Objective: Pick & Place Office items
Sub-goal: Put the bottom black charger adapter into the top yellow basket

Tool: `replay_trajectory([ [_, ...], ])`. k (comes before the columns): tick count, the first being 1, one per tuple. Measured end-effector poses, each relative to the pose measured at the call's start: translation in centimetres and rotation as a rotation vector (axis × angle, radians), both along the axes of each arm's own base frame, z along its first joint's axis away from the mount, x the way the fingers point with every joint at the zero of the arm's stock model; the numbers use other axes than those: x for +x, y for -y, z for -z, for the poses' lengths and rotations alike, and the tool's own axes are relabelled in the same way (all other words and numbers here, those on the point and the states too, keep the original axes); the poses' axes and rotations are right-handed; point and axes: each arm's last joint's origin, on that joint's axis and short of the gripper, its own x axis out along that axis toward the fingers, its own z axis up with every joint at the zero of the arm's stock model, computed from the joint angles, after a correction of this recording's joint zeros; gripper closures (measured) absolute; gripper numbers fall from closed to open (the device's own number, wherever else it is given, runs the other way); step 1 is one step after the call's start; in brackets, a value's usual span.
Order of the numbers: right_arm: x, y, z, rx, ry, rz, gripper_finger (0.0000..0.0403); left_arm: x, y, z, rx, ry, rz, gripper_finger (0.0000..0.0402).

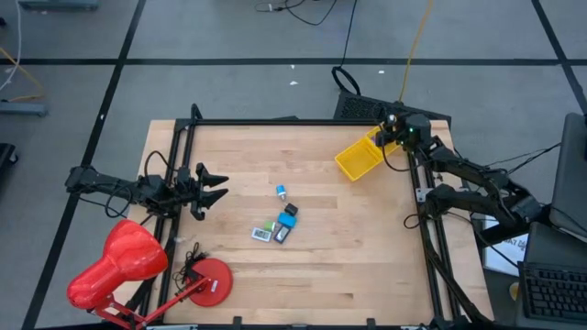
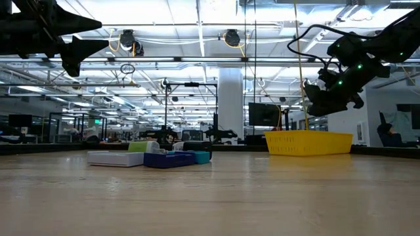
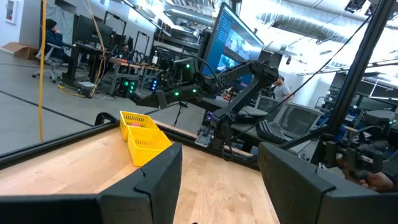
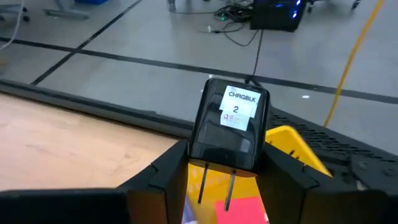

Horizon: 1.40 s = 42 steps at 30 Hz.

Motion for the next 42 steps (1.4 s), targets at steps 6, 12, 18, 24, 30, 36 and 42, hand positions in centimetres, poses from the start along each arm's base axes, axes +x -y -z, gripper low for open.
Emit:
replay_trajectory([
  [6, 0.7, -0.7, 0.5, 0.082, 0.127, -0.302, 0.0257, 0.0, 0.0, 0.0, 0.000, 0.000, 0.000, 0.0188],
  [12, 1.6, -1.5, 0.1, 0.078, 0.208, -0.662, 0.0258, 0.0, 0.0, 0.0, 0.000, 0.000, 0.000, 0.0188],
  [18, 3.1, -2.9, 0.0, 0.060, 0.212, -0.891, 0.0258, 0.0, 0.0, 0.0, 0.000, 0.000, 0.000, 0.0188],
  [24, 3.8, -3.6, 0.0, 0.051, 0.205, -0.947, 0.0257, 0.0, 0.0, 0.0, 0.000, 0.000, 0.000, 0.0188],
  [30, 3.9, -3.4, 0.2, 0.041, 0.140, -0.808, 0.0258, 0.0, 0.0, 0.0, 0.000, 0.000, 0.000, 0.0188],
  [36, 3.1, -2.7, 1.0, 0.042, -0.036, -0.425, 0.0258, 0.0, 0.0, 0.0, 0.000, 0.000, 0.000, 0.0188],
  [42, 2.8, -2.3, 0.3, 0.089, -0.084, -0.231, 0.0258, 0.0, 0.0, 0.0, 0.000, 0.000, 0.000, 0.0188],
])
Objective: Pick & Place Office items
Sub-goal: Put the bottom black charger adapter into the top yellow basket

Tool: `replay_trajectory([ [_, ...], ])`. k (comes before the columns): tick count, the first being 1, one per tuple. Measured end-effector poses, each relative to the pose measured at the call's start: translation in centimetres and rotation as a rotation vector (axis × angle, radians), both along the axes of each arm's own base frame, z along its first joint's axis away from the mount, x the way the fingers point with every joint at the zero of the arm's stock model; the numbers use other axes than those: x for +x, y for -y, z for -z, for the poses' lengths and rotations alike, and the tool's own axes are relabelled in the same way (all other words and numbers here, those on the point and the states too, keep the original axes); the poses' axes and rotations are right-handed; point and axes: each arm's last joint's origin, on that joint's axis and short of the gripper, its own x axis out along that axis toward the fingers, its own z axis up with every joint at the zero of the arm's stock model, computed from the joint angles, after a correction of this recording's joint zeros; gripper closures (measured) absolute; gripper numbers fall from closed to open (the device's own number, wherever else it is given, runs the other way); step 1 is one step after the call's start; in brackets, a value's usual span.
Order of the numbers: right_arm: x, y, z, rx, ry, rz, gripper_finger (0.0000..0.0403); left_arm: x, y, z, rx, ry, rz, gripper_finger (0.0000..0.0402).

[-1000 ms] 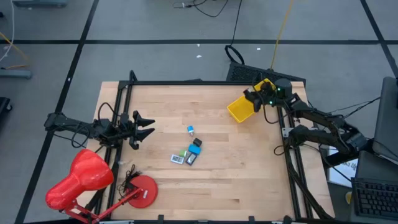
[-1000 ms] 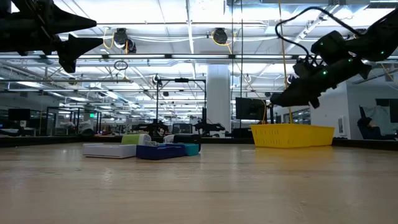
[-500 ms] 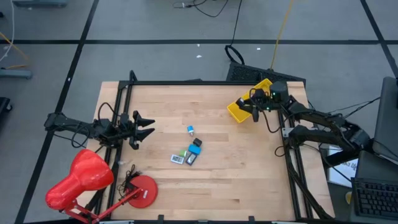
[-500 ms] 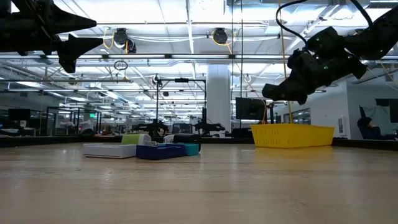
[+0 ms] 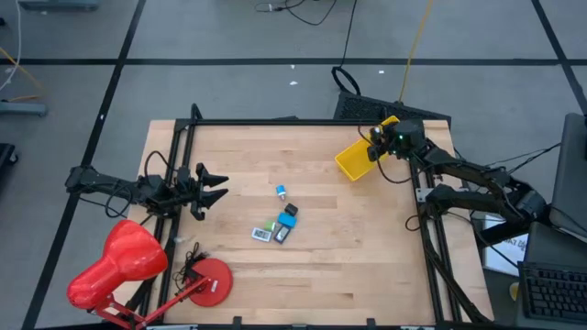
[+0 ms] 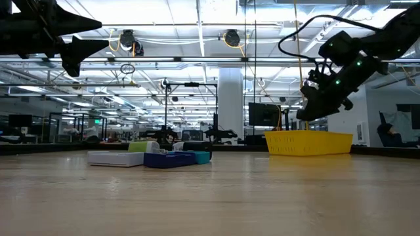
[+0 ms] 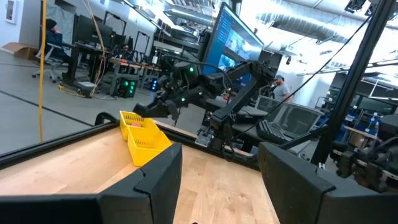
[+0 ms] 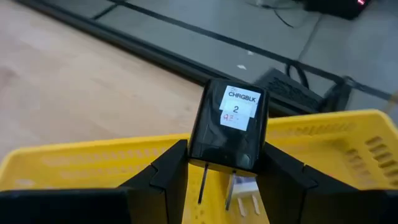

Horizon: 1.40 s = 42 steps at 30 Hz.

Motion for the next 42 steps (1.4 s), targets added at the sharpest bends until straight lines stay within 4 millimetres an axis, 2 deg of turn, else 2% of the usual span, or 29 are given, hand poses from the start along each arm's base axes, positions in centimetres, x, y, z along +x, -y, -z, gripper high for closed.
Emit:
replay_trajectory([
  [8, -0.6, 0.6, -1.3, 0.054, -0.102, 0.159, 0.0258, 0.0, 0.0, 0.0, 0.000, 0.000, 0.000, 0.0188],
  [14, -1.7, 1.5, -0.3, 0.097, -0.157, 0.261, 0.0258, 0.0, 0.0, 0.0, 0.000, 0.000, 0.000, 0.0188],
  [28, -0.8, 3.6, 1.9, 0.083, -0.223, 0.334, 0.0258, 0.0, 0.0, 0.0, 0.000, 0.000, -0.001, 0.0188],
  [42, -0.4, 4.2, 2.9, 0.077, -0.255, 0.306, 0.0246, 0.0, 0.0, 0.0, 0.000, 0.000, -0.001, 0.0188],
])
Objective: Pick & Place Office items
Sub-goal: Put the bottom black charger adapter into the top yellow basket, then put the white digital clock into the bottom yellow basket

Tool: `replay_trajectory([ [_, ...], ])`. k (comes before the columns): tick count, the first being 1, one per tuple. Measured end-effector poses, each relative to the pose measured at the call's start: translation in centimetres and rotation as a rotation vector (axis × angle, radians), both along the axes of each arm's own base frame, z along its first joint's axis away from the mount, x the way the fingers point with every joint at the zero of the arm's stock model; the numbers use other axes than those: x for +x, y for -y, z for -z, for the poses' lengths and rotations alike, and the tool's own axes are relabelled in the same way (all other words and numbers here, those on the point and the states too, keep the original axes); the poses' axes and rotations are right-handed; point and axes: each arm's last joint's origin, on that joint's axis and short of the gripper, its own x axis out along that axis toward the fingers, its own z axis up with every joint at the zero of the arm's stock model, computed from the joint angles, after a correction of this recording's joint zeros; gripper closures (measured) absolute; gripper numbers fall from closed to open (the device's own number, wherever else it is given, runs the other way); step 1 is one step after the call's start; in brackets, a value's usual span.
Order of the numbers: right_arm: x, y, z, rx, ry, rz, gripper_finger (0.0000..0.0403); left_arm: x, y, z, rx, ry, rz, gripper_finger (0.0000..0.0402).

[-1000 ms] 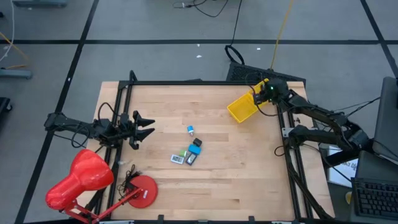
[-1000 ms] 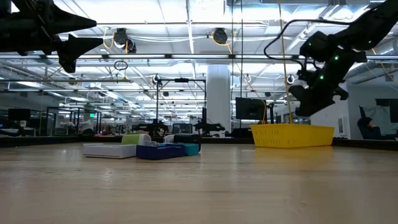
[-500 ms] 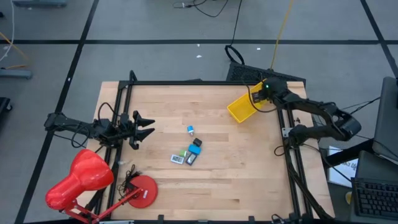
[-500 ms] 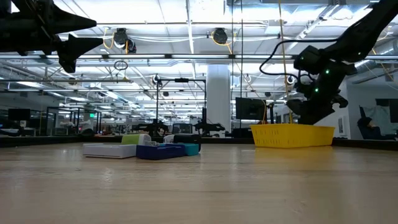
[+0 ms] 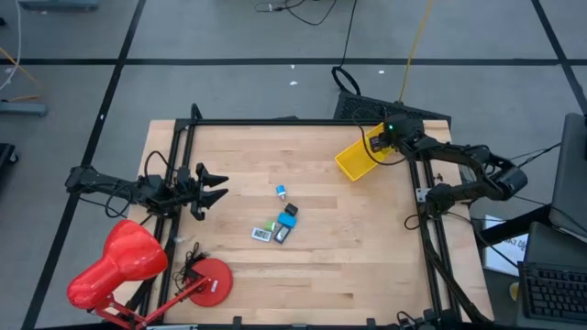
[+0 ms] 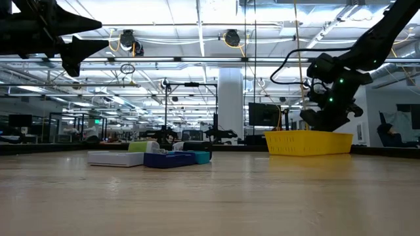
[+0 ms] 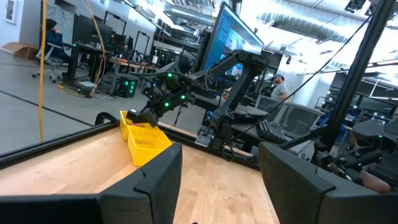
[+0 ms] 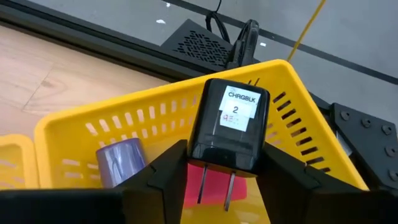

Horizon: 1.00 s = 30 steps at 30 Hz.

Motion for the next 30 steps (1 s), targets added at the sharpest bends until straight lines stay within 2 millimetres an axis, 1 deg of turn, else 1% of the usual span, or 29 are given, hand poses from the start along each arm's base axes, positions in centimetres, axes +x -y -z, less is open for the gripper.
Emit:
replay_trajectory([
  [8, 0.1, 0.1, 0.1, -0.006, 0.001, -0.007, 0.0214, 0.0, 0.0, 0.0, 0.000, 0.000, 0.000, 0.0188],
  [16, 0.2, 0.2, -0.1, -0.026, 0.013, -0.007, 0.0213, 0.0, 0.0, 0.0, 0.000, 0.000, 0.000, 0.0188],
  [19, 0.4, 0.3, -0.2, -0.038, 0.043, -0.026, 0.0214, 0.0, 0.0, 0.0, 0.000, 0.000, 0.001, 0.0188],
  [22, 0.8, 0.3, -0.3, -0.013, 0.118, -0.108, 0.0213, 0.0, 0.0, 0.0, 0.000, 0.000, 0.000, 0.0188],
  [25, 1.5, 0.3, -0.7, 0.005, 0.233, -0.229, 0.0215, 0.0, 0.0, 0.0, 0.000, 0.000, 0.000, 0.0188],
  [30, 3.4, -0.6, -1.4, 0.043, 0.416, -0.474, 0.0221, 0.0, 0.0, 0.0, 0.000, 0.000, 0.000, 0.0188],
])
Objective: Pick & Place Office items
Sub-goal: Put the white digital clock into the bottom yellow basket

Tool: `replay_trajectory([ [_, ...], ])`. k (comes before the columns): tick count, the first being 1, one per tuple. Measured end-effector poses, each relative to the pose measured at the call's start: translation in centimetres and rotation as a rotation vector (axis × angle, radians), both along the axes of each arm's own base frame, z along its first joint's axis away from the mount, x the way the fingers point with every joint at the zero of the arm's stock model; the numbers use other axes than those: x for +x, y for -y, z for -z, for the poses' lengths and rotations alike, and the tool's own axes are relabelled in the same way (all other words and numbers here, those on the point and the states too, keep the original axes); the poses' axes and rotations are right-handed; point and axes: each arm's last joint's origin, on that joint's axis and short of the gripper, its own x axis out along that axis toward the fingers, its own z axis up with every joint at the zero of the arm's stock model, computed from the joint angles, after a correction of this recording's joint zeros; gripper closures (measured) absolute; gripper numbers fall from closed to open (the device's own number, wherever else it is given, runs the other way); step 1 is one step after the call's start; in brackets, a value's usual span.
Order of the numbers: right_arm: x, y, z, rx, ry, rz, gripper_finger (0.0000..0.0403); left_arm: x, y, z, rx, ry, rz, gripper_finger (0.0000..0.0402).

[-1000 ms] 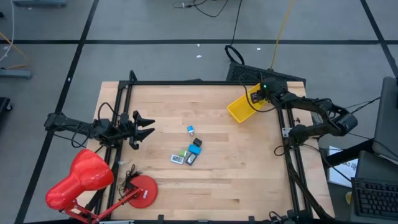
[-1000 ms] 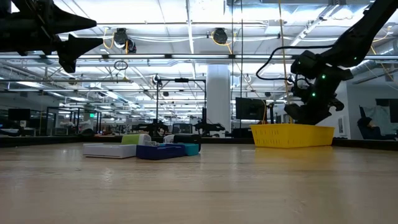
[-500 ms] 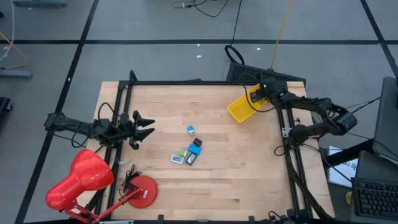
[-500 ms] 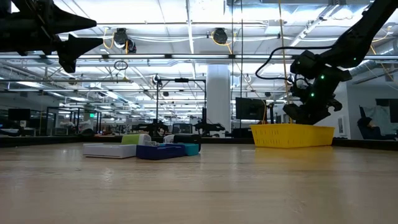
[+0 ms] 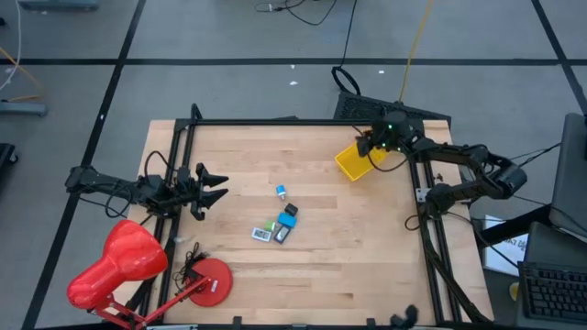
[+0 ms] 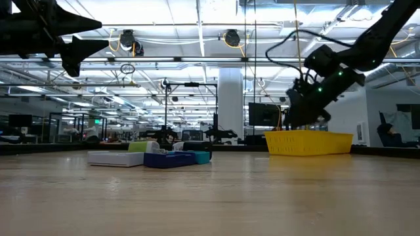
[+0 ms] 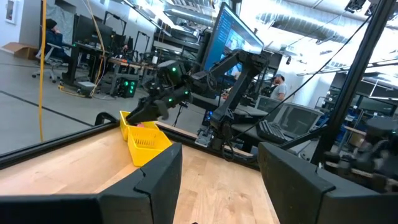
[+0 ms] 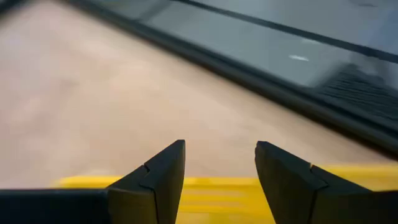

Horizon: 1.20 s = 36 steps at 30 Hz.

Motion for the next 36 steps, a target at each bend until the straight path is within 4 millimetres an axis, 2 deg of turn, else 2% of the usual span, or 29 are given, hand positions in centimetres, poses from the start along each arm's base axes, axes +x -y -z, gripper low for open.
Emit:
replay_trajectory([
  [8, 4.0, -3.5, -1.4, 0.004, 0.227, -0.492, 0.0222, 0.0, 0.0, 0.0, 0.000, 0.000, 0.000, 0.0188],
  [15, 7.3, -9.1, -1.9, -0.072, 0.261, -0.881, 0.0223, 0.0, 0.0, 0.0, 0.000, 0.000, 0.000, 0.0188],
  [20, 8.5, -12.8, -1.9, -0.169, 0.253, -1.085, 0.0222, 0.0, 0.0, 0.0, 0.000, 0.000, 0.000, 0.0188],
  [26, 9.2, -14.6, -2.8, -0.308, 0.325, -1.176, 0.0227, 0.0, 0.0, 0.0, 0.000, 0.000, 0.000, 0.0188],
  [33, 9.3, -14.4, -3.0, -0.322, 0.330, -1.122, 0.0231, 0.0, 0.0, 0.0, 0.004, 0.000, -0.010, 0.0188],
  [36, 9.4, -14.2, -2.9, -0.337, 0.300, -1.059, 0.0232, 0.0, -0.1, 0.0, -0.068, 0.013, -0.004, 0.0188],
])
